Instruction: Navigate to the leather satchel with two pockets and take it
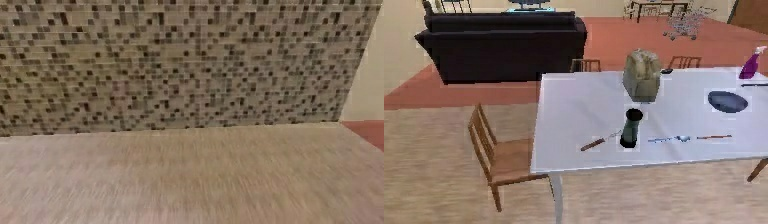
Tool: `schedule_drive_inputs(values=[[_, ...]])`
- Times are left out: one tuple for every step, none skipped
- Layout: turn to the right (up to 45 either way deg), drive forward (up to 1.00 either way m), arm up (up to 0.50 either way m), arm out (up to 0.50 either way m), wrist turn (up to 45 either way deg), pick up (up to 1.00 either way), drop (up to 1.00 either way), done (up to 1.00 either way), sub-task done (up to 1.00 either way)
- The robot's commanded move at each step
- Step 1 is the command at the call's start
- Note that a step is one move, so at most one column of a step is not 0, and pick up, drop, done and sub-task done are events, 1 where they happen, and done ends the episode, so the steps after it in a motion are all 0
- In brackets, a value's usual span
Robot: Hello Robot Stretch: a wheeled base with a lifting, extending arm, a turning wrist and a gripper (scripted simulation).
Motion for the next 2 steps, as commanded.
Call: schedule_drive_inputs(values=[[0.0,0.30,0.00,0.00,0.0,0.00,0.00,0.00,0.00],[39.0,0.00,0.00,0.00,0.0,0.00,0.00,0.00,0.00]])
